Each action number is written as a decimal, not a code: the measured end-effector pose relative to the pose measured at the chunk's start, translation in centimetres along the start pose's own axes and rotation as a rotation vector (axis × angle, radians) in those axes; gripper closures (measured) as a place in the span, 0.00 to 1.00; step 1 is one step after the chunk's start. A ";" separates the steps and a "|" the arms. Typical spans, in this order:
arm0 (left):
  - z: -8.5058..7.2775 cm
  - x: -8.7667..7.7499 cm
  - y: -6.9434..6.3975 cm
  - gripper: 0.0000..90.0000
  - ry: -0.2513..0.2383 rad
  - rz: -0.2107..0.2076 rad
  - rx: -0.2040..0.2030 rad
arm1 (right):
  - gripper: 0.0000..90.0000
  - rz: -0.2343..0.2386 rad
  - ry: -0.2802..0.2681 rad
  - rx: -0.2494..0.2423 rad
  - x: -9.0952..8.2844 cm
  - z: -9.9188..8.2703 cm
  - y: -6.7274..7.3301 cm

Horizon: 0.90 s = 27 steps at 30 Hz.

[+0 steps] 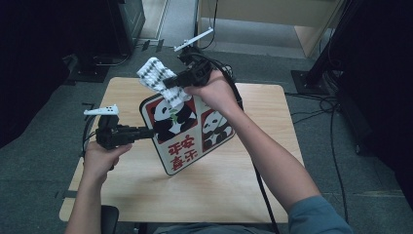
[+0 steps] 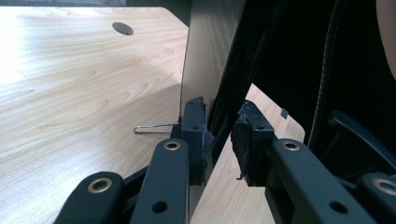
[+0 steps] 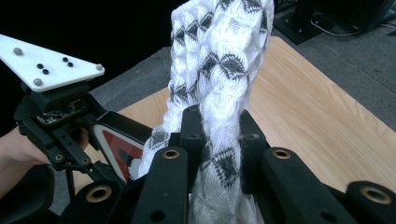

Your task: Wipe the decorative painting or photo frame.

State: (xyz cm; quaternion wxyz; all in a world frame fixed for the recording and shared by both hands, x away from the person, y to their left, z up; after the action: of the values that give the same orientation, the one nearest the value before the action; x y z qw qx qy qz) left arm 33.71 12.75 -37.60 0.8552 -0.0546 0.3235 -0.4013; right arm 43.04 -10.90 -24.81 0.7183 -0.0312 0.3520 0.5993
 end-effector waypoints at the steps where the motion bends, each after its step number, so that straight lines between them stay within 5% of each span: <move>1: 0.0 0.0 0.0 0.84 0.001 0.000 -0.001 | 0.87 -0.003 -0.006 0.000 -0.1 -0.1 -0.1; 27: 0.0 0.0 0.0 0.85 0.002 0.000 0.003 | 0.87 -0.033 -0.073 0.001 -2.2 -1.3 -2.1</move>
State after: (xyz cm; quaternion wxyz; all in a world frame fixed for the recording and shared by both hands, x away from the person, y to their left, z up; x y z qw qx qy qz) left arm 33.69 12.78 -37.61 0.8549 -0.0529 0.3240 -0.4016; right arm 44.19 -13.93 -25.36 0.7406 -0.0148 0.3251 0.5879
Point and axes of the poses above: each handheld gripper's, and its own axes: x roughly forward along the jaws, z roughly out of its top, y roughly to its left, the point moved 2 cm from there along x, roughly forward along the jaws, and after that the axes turned 15 degrees about z, right-handed, at the moved point
